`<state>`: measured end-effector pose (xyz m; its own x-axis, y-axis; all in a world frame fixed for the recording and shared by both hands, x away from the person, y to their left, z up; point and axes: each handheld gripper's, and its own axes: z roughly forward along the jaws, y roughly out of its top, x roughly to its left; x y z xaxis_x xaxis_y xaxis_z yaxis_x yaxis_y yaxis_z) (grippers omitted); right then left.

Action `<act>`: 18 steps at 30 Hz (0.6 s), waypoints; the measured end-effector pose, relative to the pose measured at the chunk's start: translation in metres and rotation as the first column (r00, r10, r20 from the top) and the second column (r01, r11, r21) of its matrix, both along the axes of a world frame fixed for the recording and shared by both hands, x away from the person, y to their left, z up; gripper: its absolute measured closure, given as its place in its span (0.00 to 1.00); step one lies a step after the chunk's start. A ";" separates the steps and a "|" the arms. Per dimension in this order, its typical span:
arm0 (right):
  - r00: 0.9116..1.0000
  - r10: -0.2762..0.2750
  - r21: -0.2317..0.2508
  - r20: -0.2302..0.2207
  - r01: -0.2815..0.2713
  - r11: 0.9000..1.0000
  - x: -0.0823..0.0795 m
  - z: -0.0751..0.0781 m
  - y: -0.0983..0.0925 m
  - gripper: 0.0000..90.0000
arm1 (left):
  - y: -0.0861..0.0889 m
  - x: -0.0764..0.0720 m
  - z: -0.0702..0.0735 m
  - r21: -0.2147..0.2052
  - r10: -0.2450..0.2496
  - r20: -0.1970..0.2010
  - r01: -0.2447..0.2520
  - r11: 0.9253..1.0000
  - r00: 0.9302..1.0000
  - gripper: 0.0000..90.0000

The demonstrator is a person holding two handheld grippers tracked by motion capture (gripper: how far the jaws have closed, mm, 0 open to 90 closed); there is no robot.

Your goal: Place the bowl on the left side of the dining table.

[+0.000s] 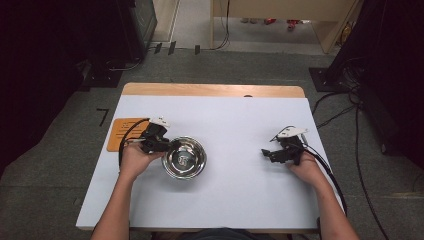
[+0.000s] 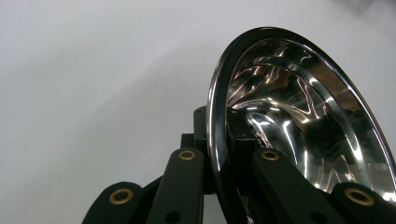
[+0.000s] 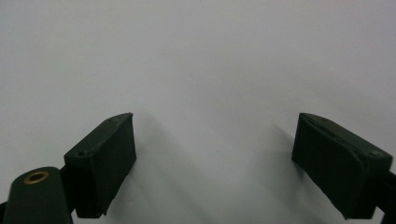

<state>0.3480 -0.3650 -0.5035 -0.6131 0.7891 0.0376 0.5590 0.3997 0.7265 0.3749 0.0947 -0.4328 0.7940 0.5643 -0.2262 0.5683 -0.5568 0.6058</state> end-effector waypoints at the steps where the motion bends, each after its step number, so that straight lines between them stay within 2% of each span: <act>1: 1.000 0.000 0.000 0.000 0.000 1.000 0.000 0.000 0.000 0.14 | 0.000 0.000 0.000 0.001 0.000 0.001 0.000 1.000 1.000 0.97; 18: 1.000 0.000 0.000 0.000 0.000 1.000 0.000 0.000 0.000 0.14 | 0.010 0.002 0.002 -0.008 0.026 0.003 -0.026 1.000 1.000 0.97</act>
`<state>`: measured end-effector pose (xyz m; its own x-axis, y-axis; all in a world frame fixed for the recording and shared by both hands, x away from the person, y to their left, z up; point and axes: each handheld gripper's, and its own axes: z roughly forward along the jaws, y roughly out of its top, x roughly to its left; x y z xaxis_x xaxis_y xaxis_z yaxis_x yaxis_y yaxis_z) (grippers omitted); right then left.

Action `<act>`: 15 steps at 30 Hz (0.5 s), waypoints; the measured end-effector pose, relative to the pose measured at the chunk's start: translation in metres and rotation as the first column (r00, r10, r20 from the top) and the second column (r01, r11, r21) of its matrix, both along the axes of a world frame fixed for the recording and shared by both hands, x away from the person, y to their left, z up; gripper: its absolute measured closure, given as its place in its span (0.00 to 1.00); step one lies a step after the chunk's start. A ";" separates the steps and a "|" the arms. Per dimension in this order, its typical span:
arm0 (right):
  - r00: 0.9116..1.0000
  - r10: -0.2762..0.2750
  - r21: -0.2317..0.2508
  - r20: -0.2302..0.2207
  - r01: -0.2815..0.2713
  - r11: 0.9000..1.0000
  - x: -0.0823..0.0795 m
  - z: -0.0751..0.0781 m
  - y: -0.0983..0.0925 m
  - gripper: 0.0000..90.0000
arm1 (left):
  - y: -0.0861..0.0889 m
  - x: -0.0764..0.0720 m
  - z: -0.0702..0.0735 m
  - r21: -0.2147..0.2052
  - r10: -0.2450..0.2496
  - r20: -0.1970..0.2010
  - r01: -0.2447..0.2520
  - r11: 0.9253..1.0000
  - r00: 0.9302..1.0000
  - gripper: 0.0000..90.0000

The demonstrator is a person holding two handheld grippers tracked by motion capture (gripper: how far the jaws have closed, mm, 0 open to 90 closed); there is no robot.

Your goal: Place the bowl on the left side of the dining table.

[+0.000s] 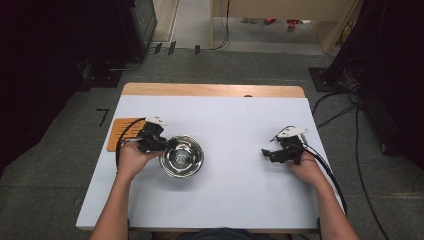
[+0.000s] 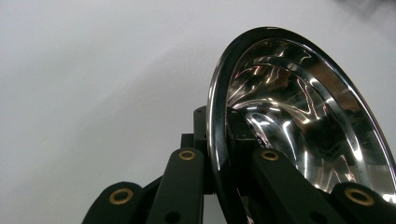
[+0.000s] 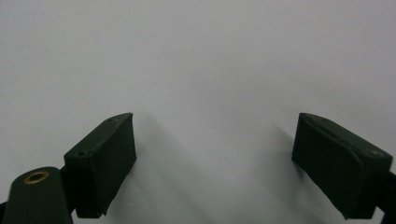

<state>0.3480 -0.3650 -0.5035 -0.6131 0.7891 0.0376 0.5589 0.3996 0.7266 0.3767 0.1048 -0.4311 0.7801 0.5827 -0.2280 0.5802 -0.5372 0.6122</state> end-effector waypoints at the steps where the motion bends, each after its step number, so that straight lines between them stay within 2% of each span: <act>1: 1.000 0.000 0.000 0.000 0.000 1.000 0.000 0.000 0.000 0.14 | 0.001 0.000 0.000 -0.002 0.005 0.002 -0.005 1.000 1.000 0.97; 15: 1.000 0.000 0.000 0.000 0.000 1.000 0.000 0.000 0.000 0.14 | 0.007 0.001 0.002 -0.011 0.026 0.006 -0.026 1.000 1.000 0.97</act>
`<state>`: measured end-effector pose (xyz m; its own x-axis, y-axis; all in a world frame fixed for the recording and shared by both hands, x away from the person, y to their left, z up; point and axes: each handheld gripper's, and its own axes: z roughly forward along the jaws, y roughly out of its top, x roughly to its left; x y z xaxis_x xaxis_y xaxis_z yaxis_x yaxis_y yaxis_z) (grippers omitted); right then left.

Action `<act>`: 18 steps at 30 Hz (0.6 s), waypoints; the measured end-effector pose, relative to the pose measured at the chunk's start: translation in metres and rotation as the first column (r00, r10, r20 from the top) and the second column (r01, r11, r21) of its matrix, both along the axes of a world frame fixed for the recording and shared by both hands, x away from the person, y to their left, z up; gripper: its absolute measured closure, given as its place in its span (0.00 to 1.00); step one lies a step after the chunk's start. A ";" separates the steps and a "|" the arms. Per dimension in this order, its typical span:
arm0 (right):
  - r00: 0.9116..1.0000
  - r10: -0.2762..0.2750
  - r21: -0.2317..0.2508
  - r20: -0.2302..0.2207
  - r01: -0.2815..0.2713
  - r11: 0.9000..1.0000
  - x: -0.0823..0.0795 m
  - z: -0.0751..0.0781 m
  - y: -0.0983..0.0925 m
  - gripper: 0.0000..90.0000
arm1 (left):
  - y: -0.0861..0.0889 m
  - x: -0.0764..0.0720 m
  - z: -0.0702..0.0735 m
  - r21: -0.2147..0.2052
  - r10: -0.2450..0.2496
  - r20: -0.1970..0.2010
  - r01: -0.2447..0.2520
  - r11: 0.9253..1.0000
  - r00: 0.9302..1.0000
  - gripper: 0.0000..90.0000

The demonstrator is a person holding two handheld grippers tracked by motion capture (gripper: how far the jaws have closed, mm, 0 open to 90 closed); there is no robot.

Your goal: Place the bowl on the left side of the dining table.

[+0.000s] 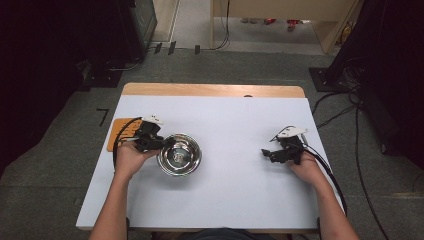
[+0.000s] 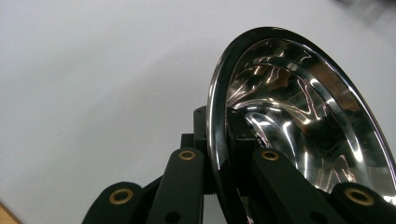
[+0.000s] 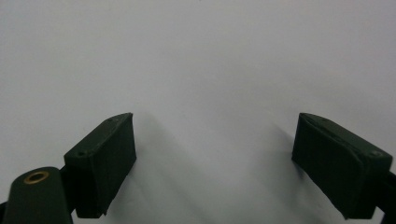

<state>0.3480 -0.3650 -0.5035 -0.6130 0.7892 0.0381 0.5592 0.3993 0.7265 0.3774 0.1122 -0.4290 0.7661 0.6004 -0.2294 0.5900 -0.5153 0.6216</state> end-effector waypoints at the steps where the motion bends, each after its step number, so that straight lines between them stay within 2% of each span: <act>1: 1.000 0.000 0.000 0.000 0.000 1.000 0.000 0.000 0.000 0.14 | 0.001 0.000 0.000 0.001 0.000 0.001 0.000 1.000 1.000 0.97; 18: 1.000 0.000 -0.001 0.001 0.000 1.000 0.000 0.000 0.000 0.14 | 0.010 0.002 0.002 -0.020 0.035 0.001 -0.035 0.999 0.999 0.97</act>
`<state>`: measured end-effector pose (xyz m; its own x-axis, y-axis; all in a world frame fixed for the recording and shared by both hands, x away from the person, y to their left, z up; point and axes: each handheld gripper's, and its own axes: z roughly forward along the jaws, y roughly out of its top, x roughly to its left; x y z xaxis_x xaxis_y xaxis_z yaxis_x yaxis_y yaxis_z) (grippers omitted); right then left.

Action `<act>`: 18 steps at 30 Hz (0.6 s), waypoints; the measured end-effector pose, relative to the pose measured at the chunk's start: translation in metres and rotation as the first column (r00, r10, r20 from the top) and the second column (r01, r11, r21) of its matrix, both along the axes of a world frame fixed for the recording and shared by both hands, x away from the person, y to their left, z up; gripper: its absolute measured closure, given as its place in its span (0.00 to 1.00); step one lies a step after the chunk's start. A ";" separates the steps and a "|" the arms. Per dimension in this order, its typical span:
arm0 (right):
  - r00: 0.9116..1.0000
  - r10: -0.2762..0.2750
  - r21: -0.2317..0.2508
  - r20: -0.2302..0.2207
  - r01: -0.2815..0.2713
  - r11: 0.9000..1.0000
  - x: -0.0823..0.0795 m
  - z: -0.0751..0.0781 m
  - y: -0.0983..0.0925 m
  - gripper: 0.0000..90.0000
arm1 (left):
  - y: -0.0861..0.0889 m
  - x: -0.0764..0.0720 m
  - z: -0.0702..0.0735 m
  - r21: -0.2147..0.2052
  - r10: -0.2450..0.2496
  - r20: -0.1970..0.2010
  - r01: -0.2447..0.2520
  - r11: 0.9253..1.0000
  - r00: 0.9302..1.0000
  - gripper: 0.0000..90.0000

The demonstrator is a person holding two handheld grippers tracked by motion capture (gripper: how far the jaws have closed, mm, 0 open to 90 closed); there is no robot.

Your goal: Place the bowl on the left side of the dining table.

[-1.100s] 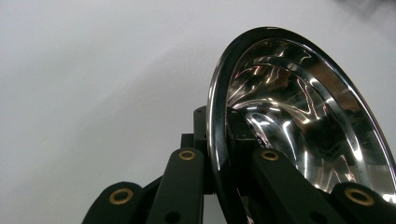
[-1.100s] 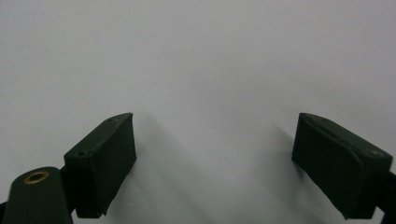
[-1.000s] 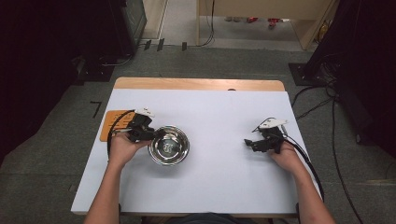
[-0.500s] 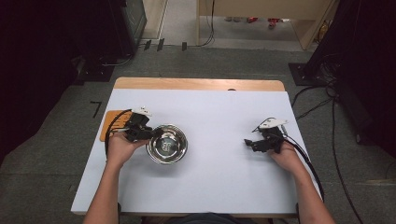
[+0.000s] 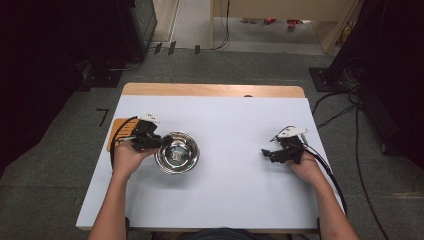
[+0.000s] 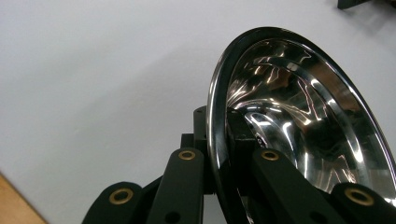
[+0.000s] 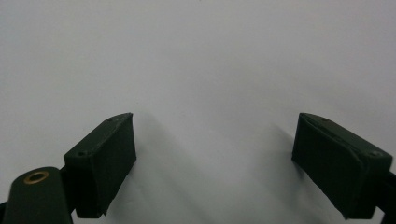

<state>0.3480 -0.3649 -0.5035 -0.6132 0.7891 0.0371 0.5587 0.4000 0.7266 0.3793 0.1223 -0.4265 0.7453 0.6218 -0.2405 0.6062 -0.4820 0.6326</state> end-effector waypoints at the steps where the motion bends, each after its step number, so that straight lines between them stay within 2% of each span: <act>1: 1.000 0.000 0.000 0.000 0.000 1.000 0.000 0.000 0.000 0.14 | 0.001 0.000 0.000 -0.002 0.005 0.001 -0.005 1.000 1.000 0.97; 18: 1.000 0.000 0.001 0.000 0.000 1.000 0.000 0.000 0.000 0.14 | 0.019 0.003 0.001 -0.014 0.060 0.011 -0.059 0.998 0.998 0.97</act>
